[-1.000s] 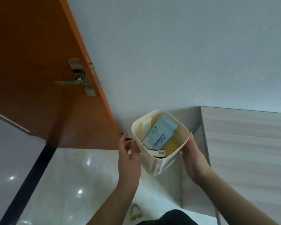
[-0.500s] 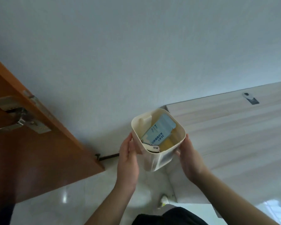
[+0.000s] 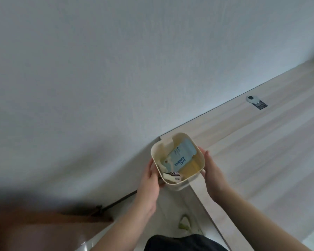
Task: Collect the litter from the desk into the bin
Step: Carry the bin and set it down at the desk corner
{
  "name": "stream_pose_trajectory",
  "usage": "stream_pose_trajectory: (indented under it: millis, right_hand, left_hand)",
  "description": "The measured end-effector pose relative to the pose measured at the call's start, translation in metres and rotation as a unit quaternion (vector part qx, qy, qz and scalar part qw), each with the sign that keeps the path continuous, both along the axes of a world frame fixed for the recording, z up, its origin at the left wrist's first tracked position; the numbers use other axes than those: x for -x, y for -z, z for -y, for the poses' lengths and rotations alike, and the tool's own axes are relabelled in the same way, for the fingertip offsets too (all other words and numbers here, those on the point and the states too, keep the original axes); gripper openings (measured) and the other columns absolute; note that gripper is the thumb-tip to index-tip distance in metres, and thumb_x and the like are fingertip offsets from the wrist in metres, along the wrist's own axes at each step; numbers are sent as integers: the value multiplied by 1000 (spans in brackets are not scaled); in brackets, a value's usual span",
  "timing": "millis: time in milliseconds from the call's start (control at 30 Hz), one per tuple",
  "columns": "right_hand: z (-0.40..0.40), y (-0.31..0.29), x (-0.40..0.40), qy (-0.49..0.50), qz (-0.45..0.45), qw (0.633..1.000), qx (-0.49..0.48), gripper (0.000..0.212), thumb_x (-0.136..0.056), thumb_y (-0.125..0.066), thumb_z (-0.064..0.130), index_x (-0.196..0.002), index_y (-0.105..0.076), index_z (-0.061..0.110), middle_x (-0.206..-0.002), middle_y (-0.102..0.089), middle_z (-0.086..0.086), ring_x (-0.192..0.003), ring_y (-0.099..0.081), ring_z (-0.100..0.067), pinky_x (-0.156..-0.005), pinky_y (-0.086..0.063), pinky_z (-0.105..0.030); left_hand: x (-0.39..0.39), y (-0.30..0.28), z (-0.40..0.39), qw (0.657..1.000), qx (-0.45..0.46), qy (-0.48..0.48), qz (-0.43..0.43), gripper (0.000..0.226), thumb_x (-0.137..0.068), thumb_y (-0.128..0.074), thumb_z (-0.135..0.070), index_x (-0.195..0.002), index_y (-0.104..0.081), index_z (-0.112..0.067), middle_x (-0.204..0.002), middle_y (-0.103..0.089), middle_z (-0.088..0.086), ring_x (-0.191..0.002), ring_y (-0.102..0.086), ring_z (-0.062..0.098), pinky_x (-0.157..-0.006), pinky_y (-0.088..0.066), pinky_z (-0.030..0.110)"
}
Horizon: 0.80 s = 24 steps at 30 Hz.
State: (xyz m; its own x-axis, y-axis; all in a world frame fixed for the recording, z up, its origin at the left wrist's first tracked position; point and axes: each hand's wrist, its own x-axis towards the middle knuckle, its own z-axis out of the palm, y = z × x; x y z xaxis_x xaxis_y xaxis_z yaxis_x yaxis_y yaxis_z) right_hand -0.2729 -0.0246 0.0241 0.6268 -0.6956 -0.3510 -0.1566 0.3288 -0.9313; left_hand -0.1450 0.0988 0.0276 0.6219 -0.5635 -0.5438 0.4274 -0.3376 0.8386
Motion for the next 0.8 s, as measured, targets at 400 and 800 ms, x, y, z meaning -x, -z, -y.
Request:
stream_pose_trajectory:
  millis: [400, 800]
  right_hand:
    - [84, 23, -42, -1, -42, 999, -18, 41, -100, -22, 49, -117, -59, 42, -123, -61, 7, -117, -54, -5, -94, -40, -28]
    - [118, 51, -56, 53, -75, 995, -30, 48, -95, -27, 58, -118, -58, 30, -120, -60, 2, -114, -53, -6, -98, -38, -32]
  left_hand:
    - [-43, 10, 86, 996, -24, -18, -89, 26, -103, -41, -24, -117, -62, -17, -103, -72, 4, -95, -67, 14, -86, -53, 36]
    - [-71, 25, 130, 984, -25, 68, -163, 33, -103, -40, -36, -104, -69, -19, -94, -74, -1, -95, -67, 11, -82, -51, 29]
